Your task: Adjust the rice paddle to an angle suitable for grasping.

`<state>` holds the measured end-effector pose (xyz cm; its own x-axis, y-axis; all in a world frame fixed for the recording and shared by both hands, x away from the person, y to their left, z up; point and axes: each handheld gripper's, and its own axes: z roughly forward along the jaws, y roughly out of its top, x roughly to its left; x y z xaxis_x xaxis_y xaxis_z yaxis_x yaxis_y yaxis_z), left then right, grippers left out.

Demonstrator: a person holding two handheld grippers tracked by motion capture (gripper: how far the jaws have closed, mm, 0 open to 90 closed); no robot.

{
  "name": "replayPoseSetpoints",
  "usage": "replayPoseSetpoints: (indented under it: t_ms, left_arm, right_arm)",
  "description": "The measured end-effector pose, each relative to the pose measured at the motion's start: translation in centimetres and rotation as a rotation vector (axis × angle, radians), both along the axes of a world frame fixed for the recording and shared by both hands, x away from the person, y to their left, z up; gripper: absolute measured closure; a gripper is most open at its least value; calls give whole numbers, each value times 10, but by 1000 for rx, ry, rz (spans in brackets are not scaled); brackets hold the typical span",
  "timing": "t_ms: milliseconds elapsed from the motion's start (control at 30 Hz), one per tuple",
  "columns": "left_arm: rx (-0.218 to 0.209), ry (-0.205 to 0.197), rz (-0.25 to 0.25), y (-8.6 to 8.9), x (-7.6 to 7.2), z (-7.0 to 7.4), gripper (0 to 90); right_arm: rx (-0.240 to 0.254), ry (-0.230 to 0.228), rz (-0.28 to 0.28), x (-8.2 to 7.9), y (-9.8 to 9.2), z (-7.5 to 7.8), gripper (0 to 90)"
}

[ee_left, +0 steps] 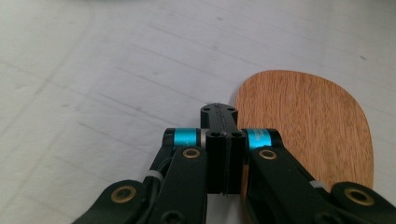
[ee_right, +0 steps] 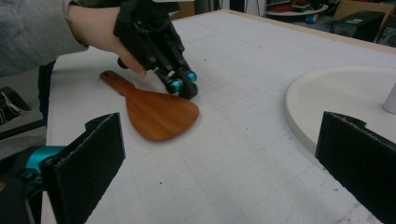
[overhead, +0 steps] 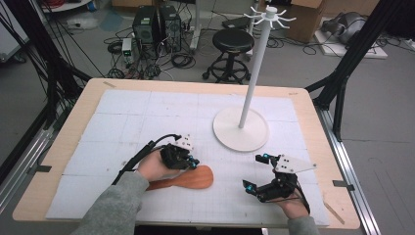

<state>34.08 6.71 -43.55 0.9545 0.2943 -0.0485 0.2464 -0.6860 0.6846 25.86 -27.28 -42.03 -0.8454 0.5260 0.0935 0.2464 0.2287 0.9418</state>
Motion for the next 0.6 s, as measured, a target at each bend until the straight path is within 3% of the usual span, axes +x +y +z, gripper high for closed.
replayPoseSetpoints:
  t_ms: [133, 233, 300, 333, 367, 400, 433, 600]
  left_arm:
    - [19, -13, -43, -2, -12, 2, 898]
    - [23, -33, -42, -2, -15, 2, 898]
    - [28, -72, 11, -1, -18, 7, 898]
    - [-10, -79, 24, 1, -21, 10, 898]
    - [-81, -90, 22, 6, -29, 16, 898]
    - [-81, -90, 22, 6, -29, 16, 898]
    - [-114, -80, 21, 9, -33, 18, 898]
    - [-131, -82, 21, 34, -54, 17, 898]
  right_arm:
    - [-6, -4, 0, 0, 0, 0, 0]
    - [-7, -5, -1, 0, 0, 0, 0]
    - [-10, 0, -3, -1, 0, 0, 0]
    - [-12, -3, -2, -1, 0, 0, 0]
    - [-11, -5, 2, -1, 0, 0, 0]
    - [-11, -4, 3, -1, 0, 0, 0]
    - [-11, -4, 3, -1, 0, 0, 0]
    - [-15, -1, 2, -1, 1, 0, 0]
